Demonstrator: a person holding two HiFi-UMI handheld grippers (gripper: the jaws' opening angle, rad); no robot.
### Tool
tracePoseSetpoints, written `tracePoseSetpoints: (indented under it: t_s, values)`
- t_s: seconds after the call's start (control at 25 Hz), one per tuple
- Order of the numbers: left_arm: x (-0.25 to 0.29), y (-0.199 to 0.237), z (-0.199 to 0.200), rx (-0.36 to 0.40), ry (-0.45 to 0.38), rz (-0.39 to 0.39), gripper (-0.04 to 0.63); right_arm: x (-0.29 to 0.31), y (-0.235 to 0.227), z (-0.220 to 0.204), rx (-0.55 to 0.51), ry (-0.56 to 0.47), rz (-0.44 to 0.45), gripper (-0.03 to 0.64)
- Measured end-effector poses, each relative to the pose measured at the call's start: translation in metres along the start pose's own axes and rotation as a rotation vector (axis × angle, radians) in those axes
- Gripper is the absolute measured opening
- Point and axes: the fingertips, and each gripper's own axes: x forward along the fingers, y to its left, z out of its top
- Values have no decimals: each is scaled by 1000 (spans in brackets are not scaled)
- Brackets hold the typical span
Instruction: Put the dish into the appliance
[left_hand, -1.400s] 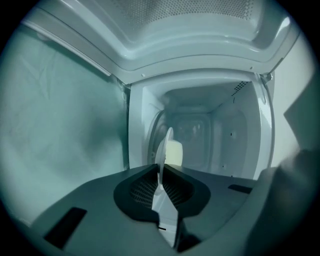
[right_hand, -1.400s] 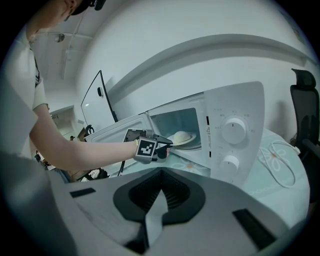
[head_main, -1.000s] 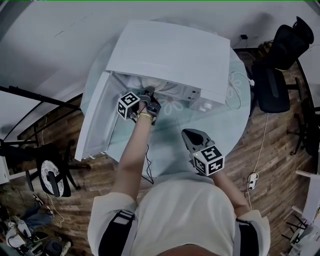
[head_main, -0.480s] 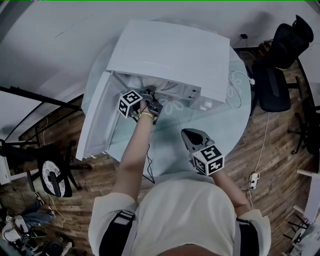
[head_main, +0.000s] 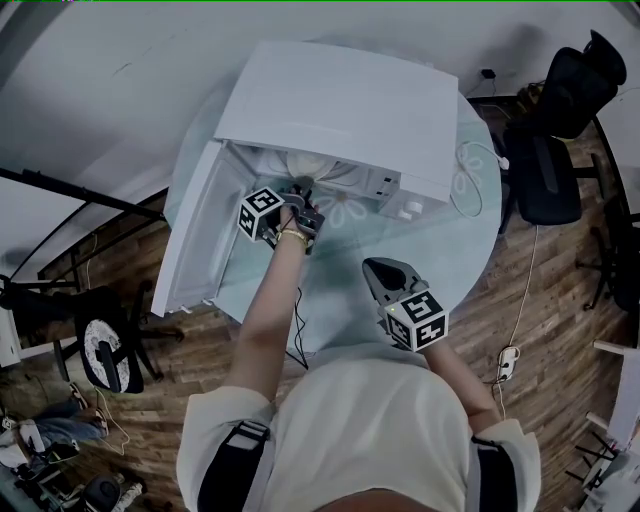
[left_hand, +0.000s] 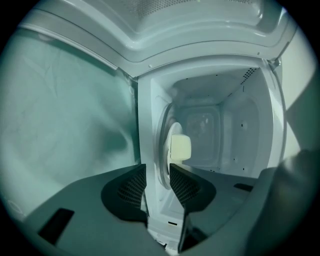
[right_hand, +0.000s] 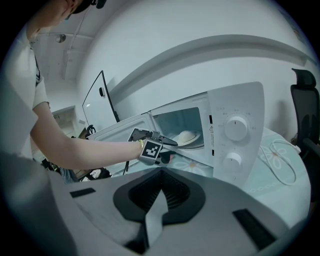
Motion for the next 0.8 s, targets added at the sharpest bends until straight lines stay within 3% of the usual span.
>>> tracePoseSetpoints:
  t_s: [0.32,0.56,0.8]
  values:
    - [-16,-6,-8,-3,-7,-24,126,-4,4,2,-12,-9,17,6]
    - [-40,-14,-29,38,-18,-41,124,-12,1,5,-30,-32,42,6]
    - [-81,-16,-59,79,-58,-37,17,-26,-1,6,-37,-45,71,6]
